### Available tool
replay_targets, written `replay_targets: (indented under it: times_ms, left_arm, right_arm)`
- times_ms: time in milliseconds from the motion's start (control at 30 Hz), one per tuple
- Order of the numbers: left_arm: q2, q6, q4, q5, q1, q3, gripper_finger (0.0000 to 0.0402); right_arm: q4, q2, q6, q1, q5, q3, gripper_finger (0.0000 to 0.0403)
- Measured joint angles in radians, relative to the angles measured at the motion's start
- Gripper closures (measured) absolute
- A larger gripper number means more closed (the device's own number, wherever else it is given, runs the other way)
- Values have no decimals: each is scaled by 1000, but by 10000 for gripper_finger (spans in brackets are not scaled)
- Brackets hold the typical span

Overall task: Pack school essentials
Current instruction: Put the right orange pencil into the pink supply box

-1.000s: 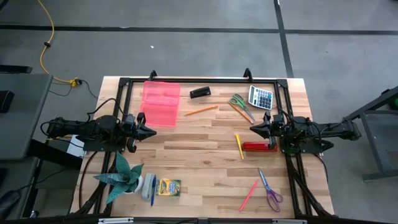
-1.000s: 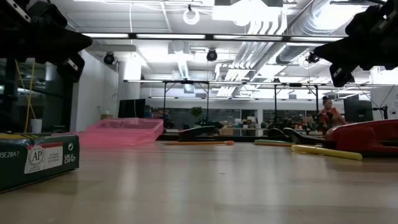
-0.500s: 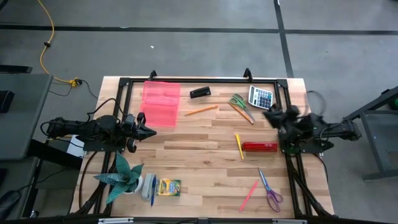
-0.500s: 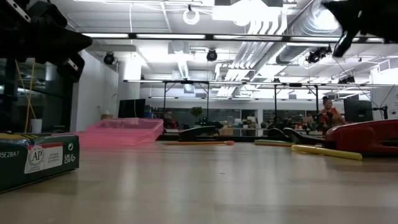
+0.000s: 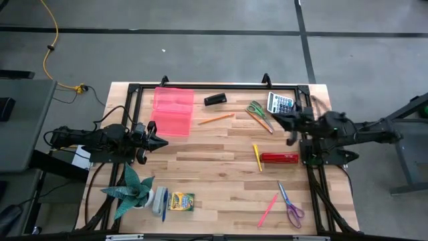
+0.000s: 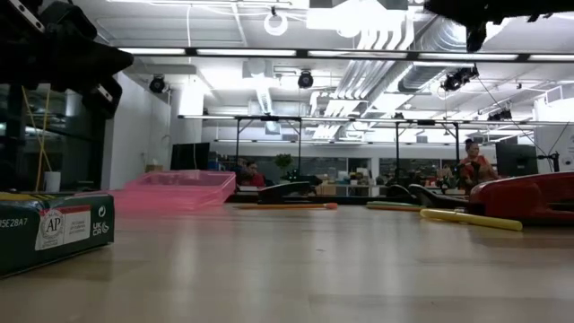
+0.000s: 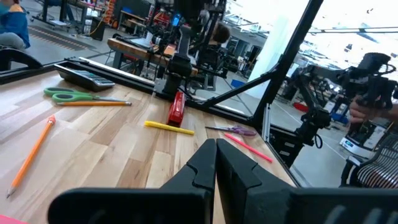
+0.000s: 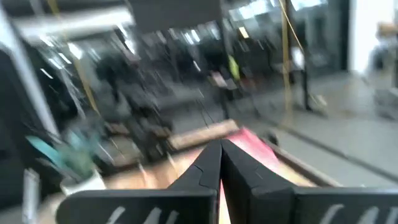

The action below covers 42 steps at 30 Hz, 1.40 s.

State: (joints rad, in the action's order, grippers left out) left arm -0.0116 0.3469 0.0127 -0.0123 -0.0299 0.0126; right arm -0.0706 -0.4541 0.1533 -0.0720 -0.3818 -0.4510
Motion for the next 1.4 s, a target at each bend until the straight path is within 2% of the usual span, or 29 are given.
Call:
replay_targets:
  times_ms: [200,300,367,500,633,733,833,967,1033,1133,1233,1300,1400]
  left_arm:
    - [0,56,243,-40,-1,0,401]
    - [-3,45,431,-134,-5,0,401]
    - [-12,35,493,-197,-15,24,401]
    - [-76,-23,368,-219,-42,168,401]
    - [-207,-53,103,-203,-73,371,401]
    - [-294,-61,-99,-202,-94,505,401]
    - [-356,-28,-152,-204,-112,591,401]
    - [-410,-9,-145,-202,-129,640,401]
    - [-434,0,-144,-202,-137,647,401]
    - [-465,46,-145,-209,-149,647,401]
    - [-492,78,-153,-209,-160,647,401]
    - [-507,71,-152,-209,-162,647,401]
    - [-522,46,-153,-209,-163,647,401]
  right_arm:
    - [12,-123,97,0,-78,-36,402]
    - [-47,-165,150,0,-91,-36,402]
    - [-114,-190,168,0,-92,-37,402]
    - [-252,-237,95,0,-96,-37,402]
    - [-371,-277,0,9,-97,-38,402]
    - [-398,-288,0,34,-98,-38,402]
    - [-397,-287,42,63,-99,-38,402]
    - [-380,-286,110,113,-98,-41,402]
    - [-240,-289,211,158,-92,-81,402]
    - [142,-328,362,246,-15,-201,402]
    - [507,-426,448,334,60,-333,402]
    - [689,-502,456,391,89,-396,402]
    - [814,-617,398,466,162,-430,395]
